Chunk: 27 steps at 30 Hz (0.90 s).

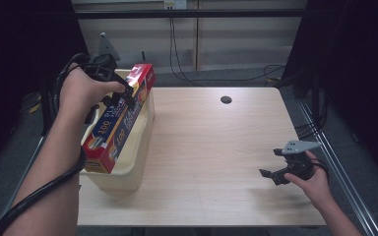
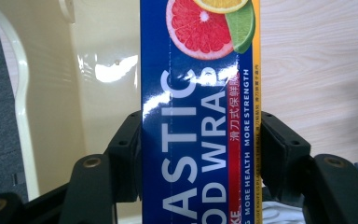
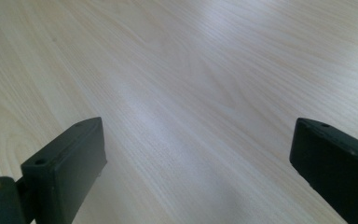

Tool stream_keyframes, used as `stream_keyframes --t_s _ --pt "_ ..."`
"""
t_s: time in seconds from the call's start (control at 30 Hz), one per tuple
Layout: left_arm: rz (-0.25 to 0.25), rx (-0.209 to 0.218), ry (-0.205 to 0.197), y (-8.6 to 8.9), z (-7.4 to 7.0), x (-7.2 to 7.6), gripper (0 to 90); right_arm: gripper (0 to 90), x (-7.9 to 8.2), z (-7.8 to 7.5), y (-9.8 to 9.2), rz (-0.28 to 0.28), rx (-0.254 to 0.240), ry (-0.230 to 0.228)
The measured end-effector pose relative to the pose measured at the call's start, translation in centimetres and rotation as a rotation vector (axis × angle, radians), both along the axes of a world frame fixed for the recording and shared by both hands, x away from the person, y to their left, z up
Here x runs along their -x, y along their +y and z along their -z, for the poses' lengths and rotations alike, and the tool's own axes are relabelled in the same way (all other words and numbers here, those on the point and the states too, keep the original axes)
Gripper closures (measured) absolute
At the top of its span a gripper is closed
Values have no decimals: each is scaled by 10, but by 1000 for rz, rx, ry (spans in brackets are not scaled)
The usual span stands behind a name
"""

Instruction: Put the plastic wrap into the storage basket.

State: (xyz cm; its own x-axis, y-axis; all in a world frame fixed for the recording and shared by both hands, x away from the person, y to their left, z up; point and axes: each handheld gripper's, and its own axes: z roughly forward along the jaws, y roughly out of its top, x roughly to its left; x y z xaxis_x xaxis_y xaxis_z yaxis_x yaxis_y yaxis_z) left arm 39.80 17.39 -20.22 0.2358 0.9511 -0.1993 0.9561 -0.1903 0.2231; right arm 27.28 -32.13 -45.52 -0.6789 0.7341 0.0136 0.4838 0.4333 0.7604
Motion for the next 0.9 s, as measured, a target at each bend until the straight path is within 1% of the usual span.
stream_keyframes --t_s 0.13,0.2,0.37,0.57,0.63,0.8,0.87,0.9 --pt "-9 2 1 5 0 1 413 33 0 0 0 -3 -1 1" --pt "-15 -4 0 7 1 2 413 33 0 0 0 -1 -1 1" --pt "-17 -1 4 12 2 4 413 33 0 0 1 -1 0 2" --pt "-28 -9 15 17 5 5 413 33 0 0 1 -1 1 2" --pt "-26 -16 12 19 6 5 413 33 1 0 1 -3 0 5" --pt "-44 -17 13 24 8 6 413 33 0 0 1 -2 0 3" --pt "-42 -24 14 26 9 6 413 33 1 -1 1 0 2 0" --pt "-50 -23 15 26 10 7 413 33 0 0 2 -4 0 2"
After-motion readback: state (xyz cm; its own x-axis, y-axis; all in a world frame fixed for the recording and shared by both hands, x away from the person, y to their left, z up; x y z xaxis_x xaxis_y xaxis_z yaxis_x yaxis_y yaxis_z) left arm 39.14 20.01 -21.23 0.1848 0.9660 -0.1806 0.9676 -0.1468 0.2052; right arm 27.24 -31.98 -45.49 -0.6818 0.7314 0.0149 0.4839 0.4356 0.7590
